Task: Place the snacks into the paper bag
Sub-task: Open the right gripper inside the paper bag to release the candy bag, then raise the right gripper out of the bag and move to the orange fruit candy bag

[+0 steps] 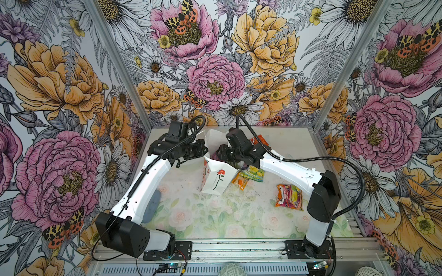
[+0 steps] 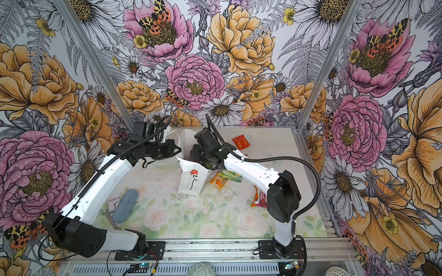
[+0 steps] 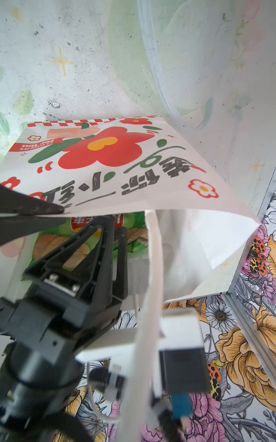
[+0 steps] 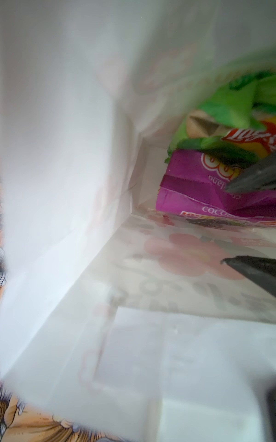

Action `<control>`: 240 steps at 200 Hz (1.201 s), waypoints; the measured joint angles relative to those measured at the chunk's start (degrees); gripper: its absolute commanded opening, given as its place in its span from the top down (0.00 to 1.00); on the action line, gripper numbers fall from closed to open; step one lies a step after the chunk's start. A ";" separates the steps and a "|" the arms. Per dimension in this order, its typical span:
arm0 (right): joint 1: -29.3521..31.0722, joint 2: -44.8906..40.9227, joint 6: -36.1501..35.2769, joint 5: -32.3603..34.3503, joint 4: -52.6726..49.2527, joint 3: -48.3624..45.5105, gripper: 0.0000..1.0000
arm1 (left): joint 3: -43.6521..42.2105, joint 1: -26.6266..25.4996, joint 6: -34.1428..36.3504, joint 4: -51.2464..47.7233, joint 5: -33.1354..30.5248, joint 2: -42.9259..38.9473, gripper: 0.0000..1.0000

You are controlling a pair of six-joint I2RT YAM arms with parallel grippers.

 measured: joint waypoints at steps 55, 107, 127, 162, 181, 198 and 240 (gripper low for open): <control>0.00 -8.20 -0.59 0.07 -0.76 -0.11 0.40 | -0.68 2.10 -0.02 0.20 0.04 0.02 1.00; -0.44 -23.58 -2.16 6.27 -3.10 -7.28 0.31 | -1.01 3.48 -0.02 0.22 0.24 0.02 1.00; -1.53 -28.63 -2.14 8.50 -4.31 -11.23 0.30 | -1.01 3.58 -0.02 0.31 0.24 0.02 1.00; -3.48 -36.94 -1.53 12.63 -8.44 -20.79 0.28 | -1.11 3.91 -0.04 0.85 0.24 0.02 1.00; -5.33 -40.83 -0.17 13.57 -10.67 -26.88 0.27 | -1.25 4.28 -0.07 1.18 0.22 0.00 1.00; -7.34 -42.84 1.05 13.62 -13.03 -32.79 0.26 | -1.95 4.79 -0.09 1.57 0.02 -0.35 1.00; -10.84 -41.53 2.29 13.77 -16.13 -43.23 0.24 | -2.49 5.40 -0.26 1.92 0.04 -0.68 1.00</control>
